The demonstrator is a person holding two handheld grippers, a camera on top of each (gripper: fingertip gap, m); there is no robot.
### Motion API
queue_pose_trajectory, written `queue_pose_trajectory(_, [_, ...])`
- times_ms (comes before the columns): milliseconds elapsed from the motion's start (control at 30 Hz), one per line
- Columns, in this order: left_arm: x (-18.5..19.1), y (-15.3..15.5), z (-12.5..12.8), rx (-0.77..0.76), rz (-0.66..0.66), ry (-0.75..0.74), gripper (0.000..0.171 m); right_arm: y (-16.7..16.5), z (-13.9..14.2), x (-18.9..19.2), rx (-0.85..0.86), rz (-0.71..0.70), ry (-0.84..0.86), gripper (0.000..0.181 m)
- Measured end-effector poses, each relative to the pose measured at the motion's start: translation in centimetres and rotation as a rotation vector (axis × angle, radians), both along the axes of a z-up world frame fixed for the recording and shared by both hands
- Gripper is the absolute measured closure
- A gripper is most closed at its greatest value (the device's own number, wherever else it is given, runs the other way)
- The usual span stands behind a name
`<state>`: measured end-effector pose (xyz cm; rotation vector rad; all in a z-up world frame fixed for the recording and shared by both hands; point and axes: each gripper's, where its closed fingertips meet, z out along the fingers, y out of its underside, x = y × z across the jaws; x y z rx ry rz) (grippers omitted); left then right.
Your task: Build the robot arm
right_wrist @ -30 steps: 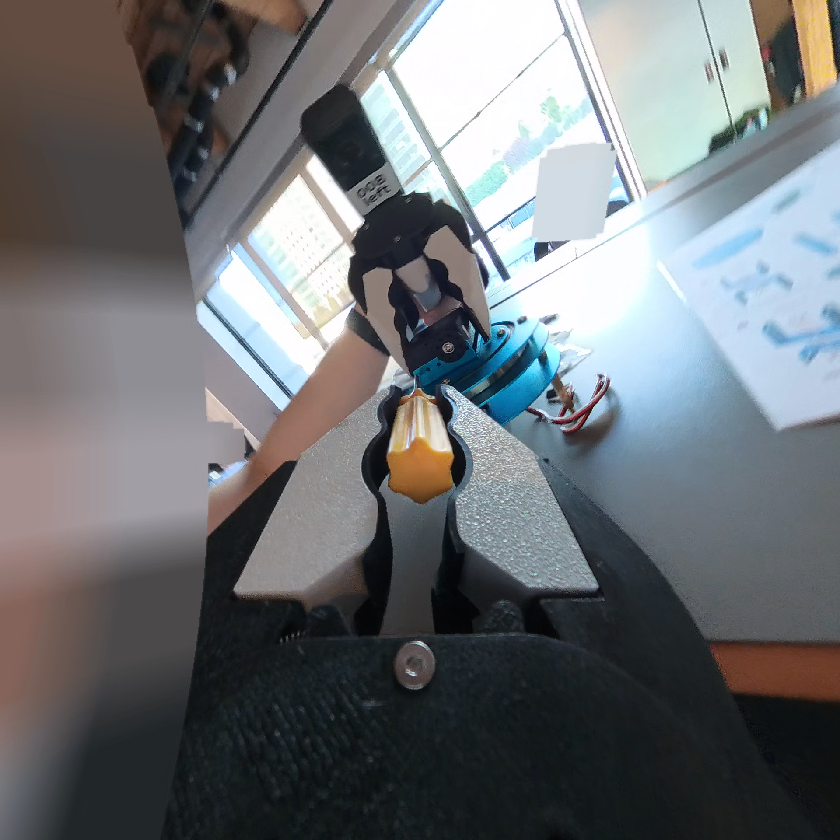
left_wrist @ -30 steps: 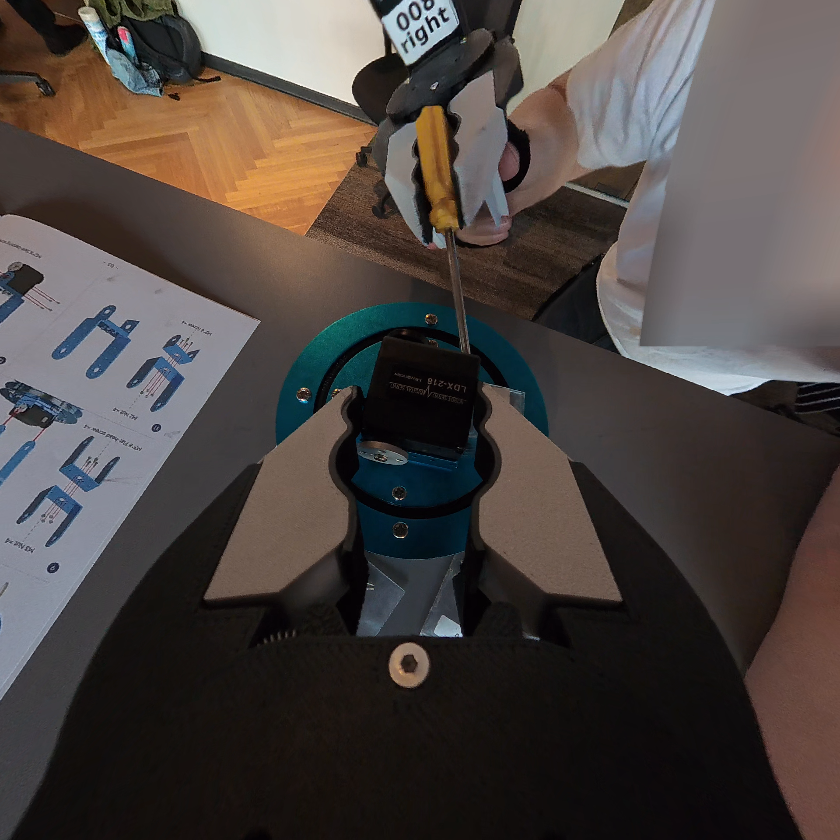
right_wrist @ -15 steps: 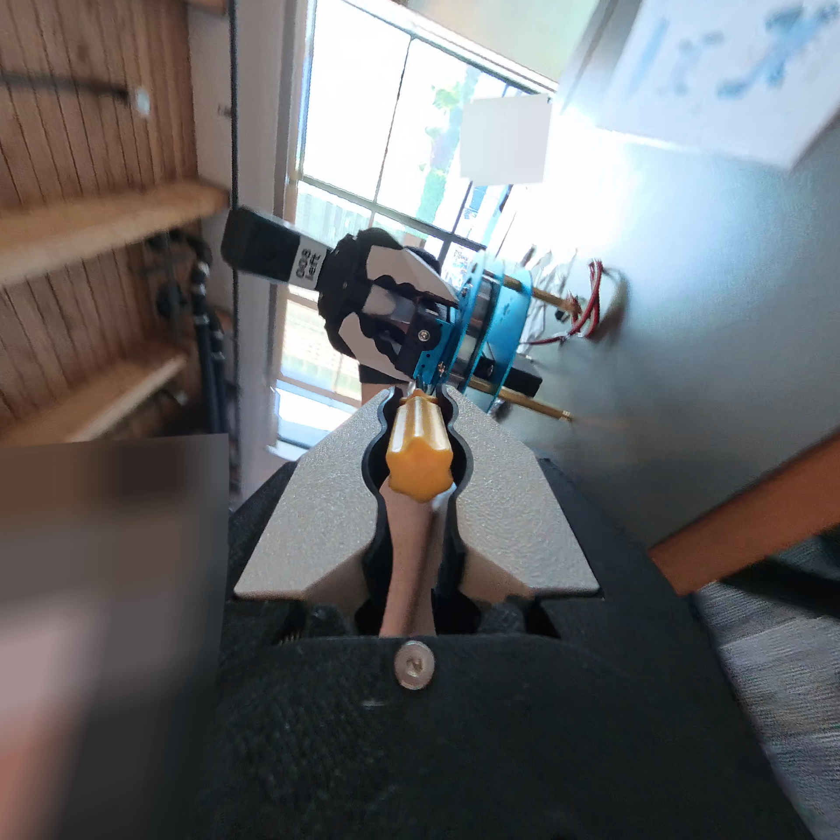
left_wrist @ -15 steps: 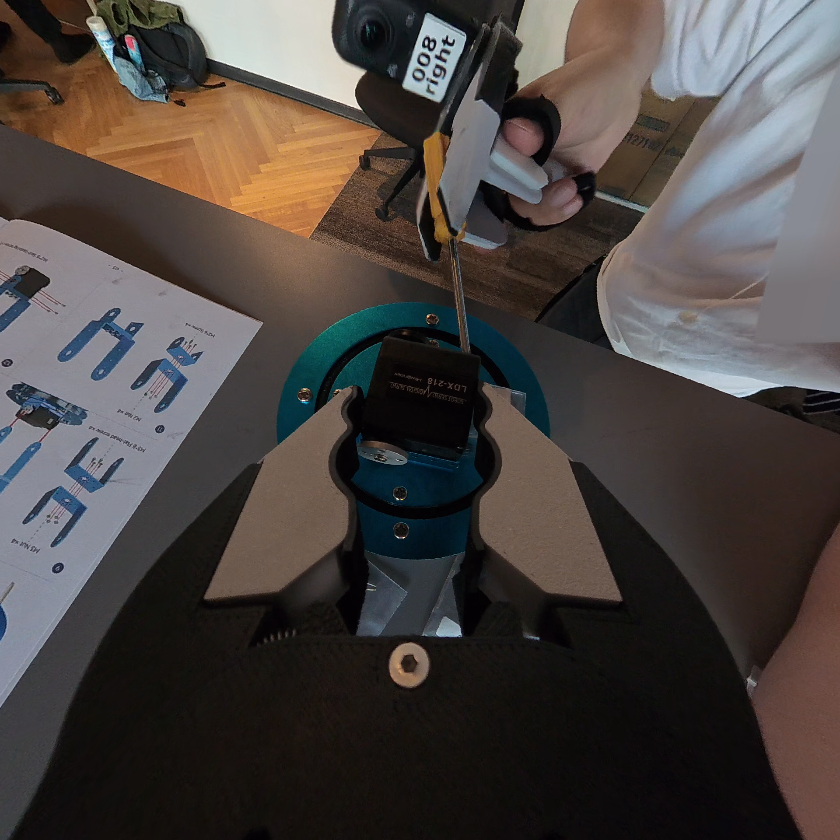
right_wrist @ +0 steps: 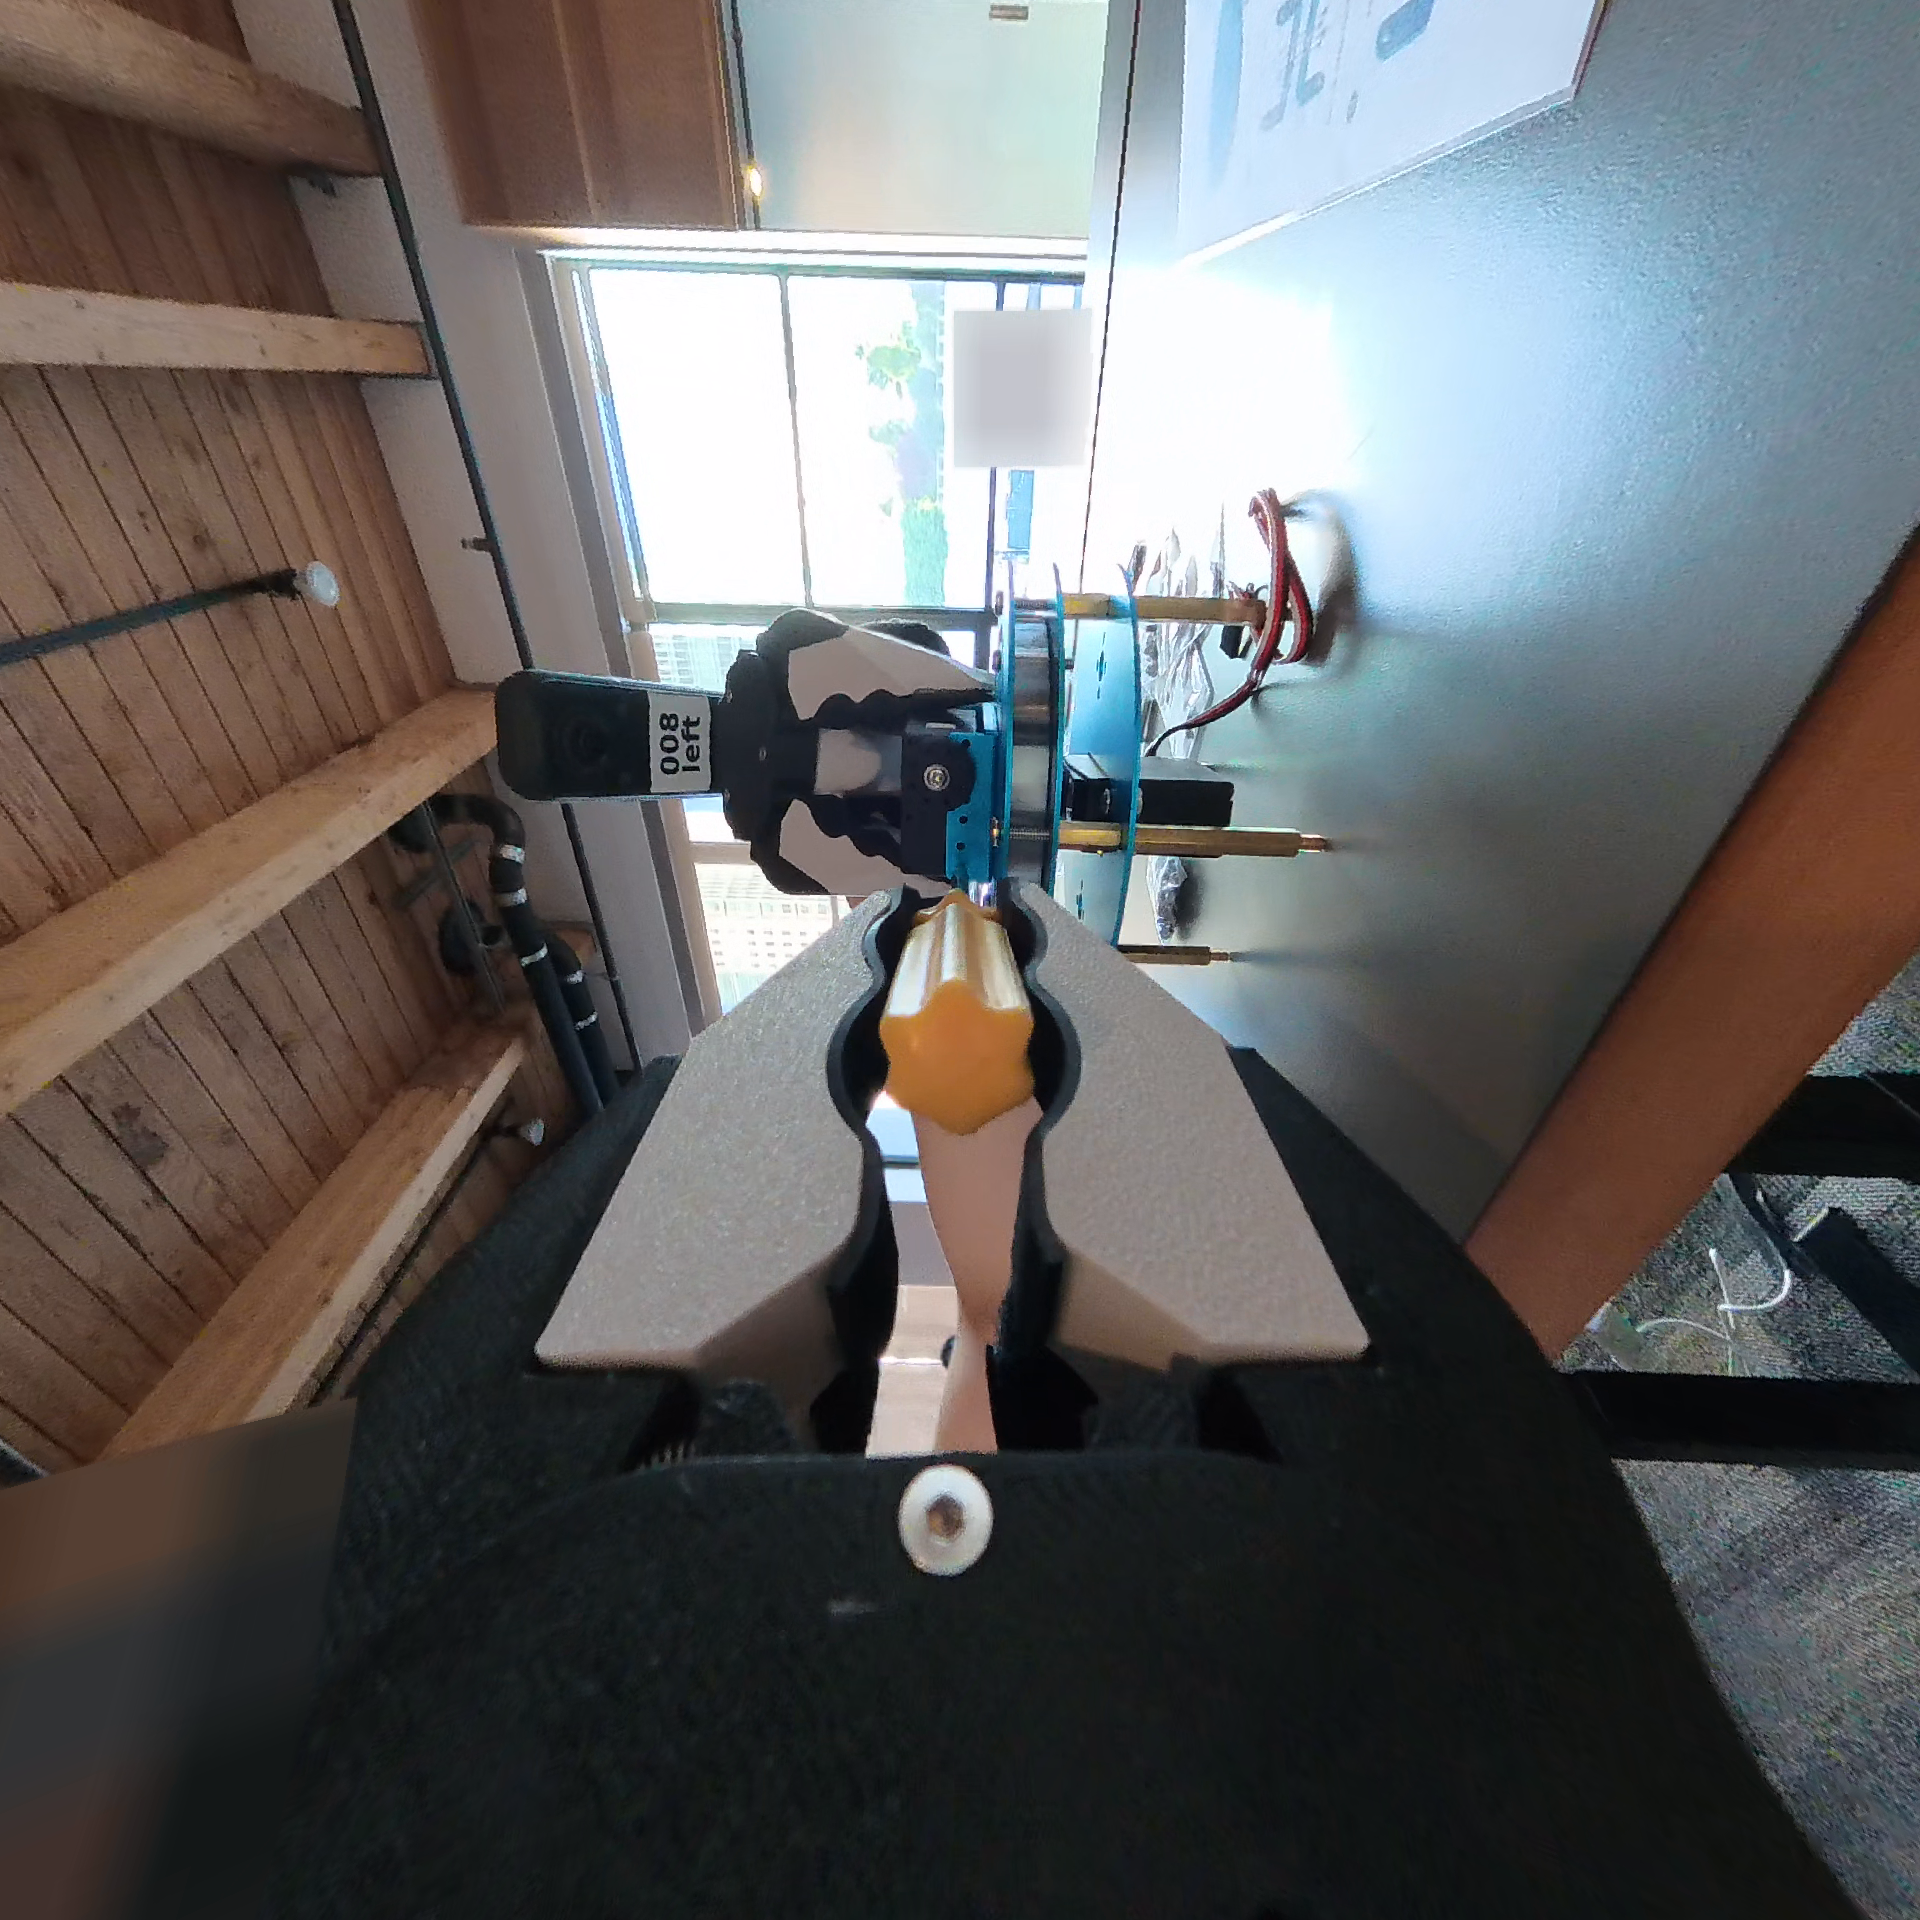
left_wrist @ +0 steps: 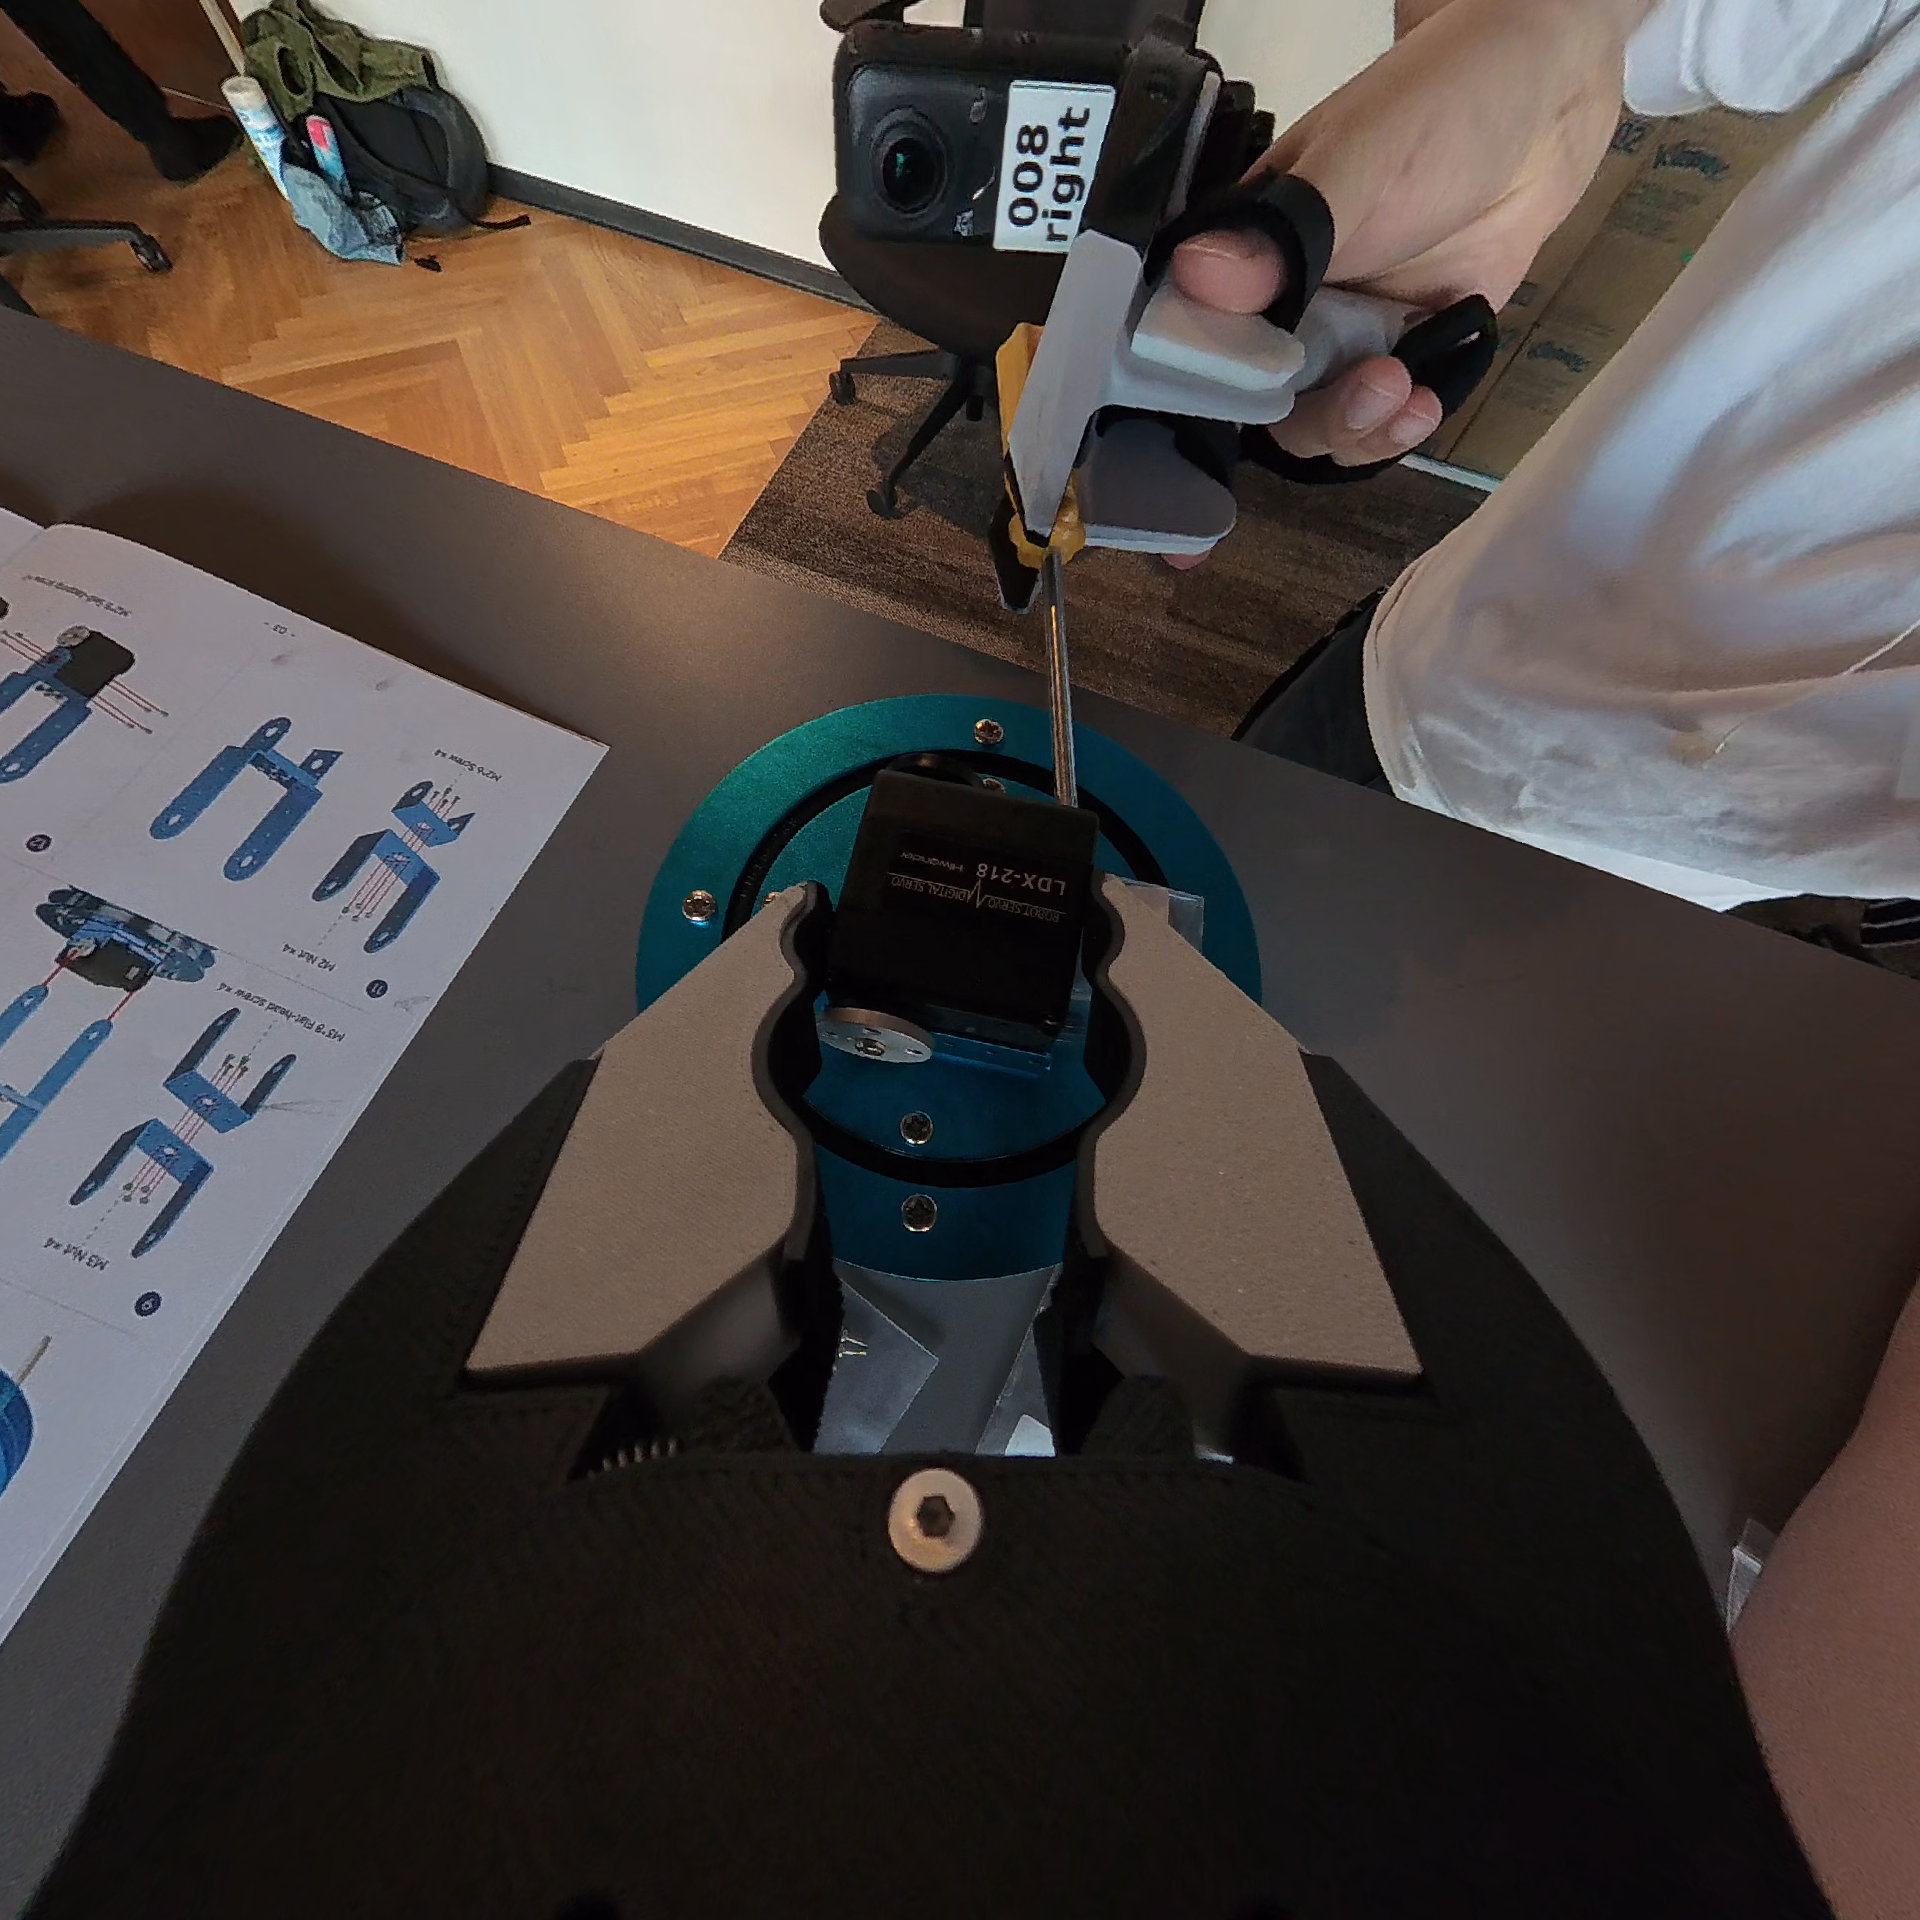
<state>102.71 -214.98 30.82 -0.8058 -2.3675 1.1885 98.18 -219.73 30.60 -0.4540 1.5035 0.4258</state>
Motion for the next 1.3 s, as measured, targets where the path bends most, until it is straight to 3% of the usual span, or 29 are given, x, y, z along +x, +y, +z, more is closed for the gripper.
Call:
queue_pose_trajectory(600, [0.0, 0.0, 0.0, -0.009, -0.004, -0.004, 0.125, -0.7, 0.2, -0.8, 0.025, -0.047, 0.038, 0.166])
queue_pose_trajectory(733, [0.0, 0.0, 0.0, -0.013, -0.005, -0.004, 0.125, -1.1, 1.2, -0.9, -0.013, -0.037, -0.020, 0.166])
queue_pose_trajectory(800, [0.0, 0.0, 0.0, -0.014, -0.004, -0.004, 0.125, -1.2, 3.1, -0.5, -0.065, -0.012, -0.153, 0.166])
queue_pose_trajectory(933, [0.0, 0.0, 0.0, -0.016, -0.005, -0.005, 0.125, -1.7, 6.7, -0.8, -0.374, 0.018, -0.556, 0.166])
queue_pose_trajectory(1033, [0.0, 0.0, 0.0, -0.015, -0.006, -0.004, 0.125, -0.5, 8.3, -2.6, -0.734, 0.021, -0.898, 0.166])
queue_pose_trajectory(1200, [0.0, 0.0, 0.0, -0.018, -0.006, -0.005, 0.124, 1.8, 6.2, -3.6, -1.333, 0.053, -1.274, 0.166])
queue_pose_trajectory(1300, [0.0, 0.0, 0.0, -0.018, -0.006, -0.005, 0.124, 2.3, 5.1, -3.7, -1.574, 0.008, -1.471, 0.166])
